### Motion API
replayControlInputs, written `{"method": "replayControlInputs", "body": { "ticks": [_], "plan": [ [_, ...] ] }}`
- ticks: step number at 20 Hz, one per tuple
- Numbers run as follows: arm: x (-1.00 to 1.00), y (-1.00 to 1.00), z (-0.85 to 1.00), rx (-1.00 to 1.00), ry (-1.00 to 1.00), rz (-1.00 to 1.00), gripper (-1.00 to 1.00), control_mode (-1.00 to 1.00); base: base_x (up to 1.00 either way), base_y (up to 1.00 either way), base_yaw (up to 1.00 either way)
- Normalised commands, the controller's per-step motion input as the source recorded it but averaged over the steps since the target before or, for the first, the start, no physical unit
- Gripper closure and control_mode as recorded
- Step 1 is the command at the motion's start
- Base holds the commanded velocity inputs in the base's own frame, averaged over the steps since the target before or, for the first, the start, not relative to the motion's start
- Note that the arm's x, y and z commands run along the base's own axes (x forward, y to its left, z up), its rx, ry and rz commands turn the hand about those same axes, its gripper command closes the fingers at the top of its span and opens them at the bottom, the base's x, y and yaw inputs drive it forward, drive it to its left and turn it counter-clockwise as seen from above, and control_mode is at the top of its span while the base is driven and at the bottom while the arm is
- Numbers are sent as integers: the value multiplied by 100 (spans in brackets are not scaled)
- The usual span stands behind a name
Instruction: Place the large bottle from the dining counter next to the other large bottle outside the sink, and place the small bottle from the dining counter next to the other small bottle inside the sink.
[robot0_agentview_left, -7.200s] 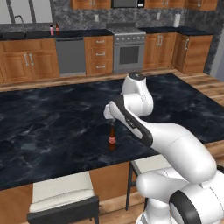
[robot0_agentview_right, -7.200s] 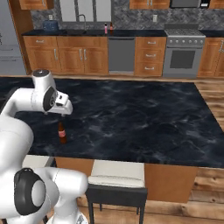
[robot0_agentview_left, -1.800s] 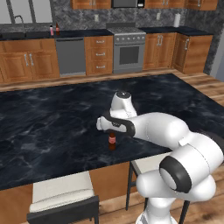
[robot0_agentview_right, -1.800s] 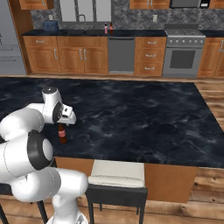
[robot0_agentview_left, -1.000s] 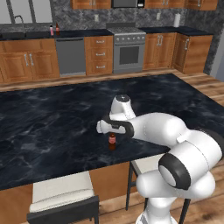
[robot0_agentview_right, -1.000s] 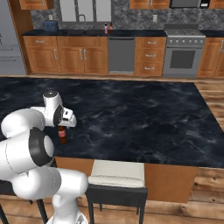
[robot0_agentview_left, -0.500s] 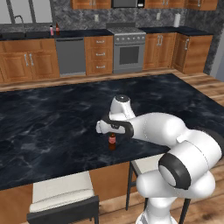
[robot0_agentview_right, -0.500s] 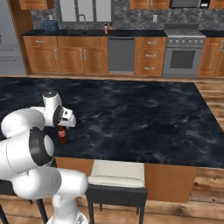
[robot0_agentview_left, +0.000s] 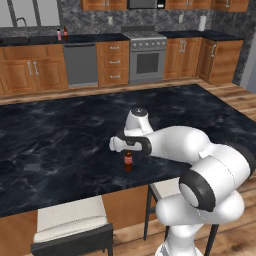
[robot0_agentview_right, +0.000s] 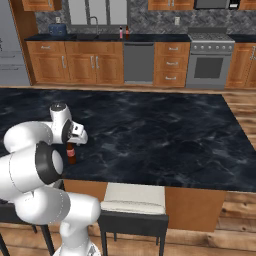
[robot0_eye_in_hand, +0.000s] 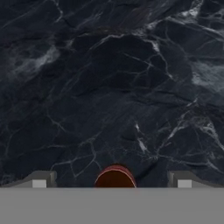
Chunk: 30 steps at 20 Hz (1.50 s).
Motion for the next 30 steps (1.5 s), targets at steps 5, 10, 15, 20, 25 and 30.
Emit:
{"method": "replayControlInputs", "body": {
  "ticks": [5, 10, 15, 20, 25, 30],
  "plan": [
    [0, 0, 0, 0, 0, 0, -100, -100, 0, 0, 0],
    [-10, 0, 0, 0, 8, 0, -100, -100, 0, 0, 0],
    [-4, 0, 0, 0, 3, 0, -100, -100, 0, 0, 0],
    [0, 0, 0, 0, 0, 0, -100, -100, 0, 0, 0],
    [0, 0, 0, 0, 0, 0, -100, -100, 0, 0, 0],
    [0, 0, 0, 0, 0, 0, -100, -100, 0, 0, 0]
  ]
}}
